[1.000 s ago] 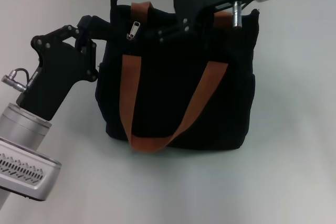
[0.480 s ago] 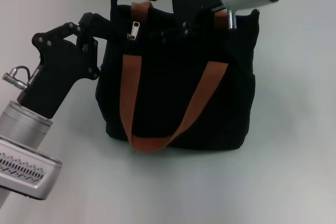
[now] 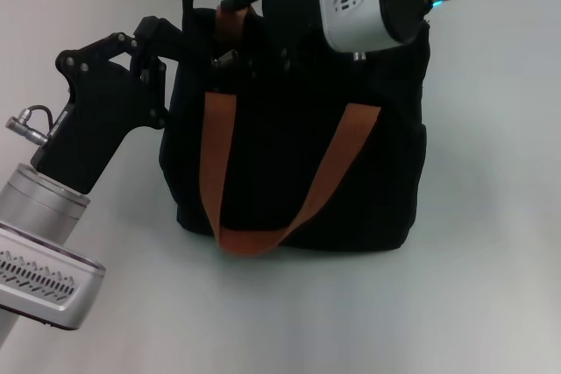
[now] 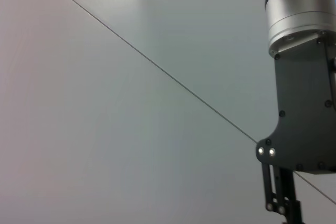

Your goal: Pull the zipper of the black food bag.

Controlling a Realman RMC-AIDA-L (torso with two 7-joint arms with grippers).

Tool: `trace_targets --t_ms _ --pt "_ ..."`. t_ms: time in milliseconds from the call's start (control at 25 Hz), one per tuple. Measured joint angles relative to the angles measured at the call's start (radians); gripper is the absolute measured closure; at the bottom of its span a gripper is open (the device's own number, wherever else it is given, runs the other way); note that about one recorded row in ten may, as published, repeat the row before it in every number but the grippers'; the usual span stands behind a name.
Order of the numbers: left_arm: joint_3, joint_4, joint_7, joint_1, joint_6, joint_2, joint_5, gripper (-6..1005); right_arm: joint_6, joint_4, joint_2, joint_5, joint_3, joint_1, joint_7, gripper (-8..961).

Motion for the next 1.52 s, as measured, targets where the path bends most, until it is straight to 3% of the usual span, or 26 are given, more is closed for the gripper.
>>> trace_targets --t_ms 280,520,720,960,1280,1520 --pt "-0.001 -0.006 0.000 0.000 0.002 0.000 0.000 973 0.056 0.023 0.000 0.003 -0.049 0.000 0.004 416" --pt "-0.001 -0.006 0.000 0.001 0.004 0.000 0.000 973 0.068 0.029 0.000 0.005 -0.078 0.001 0.006 554" --pt "-0.001 -0.006 0.000 0.001 0.004 0.000 0.000 972 0.049 0.030 0.000 0.017 -0.080 0.002 0.007 751" --pt "-0.001 -0.007 0.000 0.001 0.004 0.000 0.000 972 0.035 0.030 0.000 0.030 -0.082 -0.002 0.021 891" --pt "-0.002 -0.007 0.000 0.007 0.011 0.000 0.000 972 -0.004 -0.032 -0.001 0.025 -0.062 -0.030 0.067 926" --pt "-0.004 -0.007 0.000 0.010 0.012 0.000 0.000 971 -0.032 -0.062 -0.001 0.016 -0.048 -0.046 0.068 769"
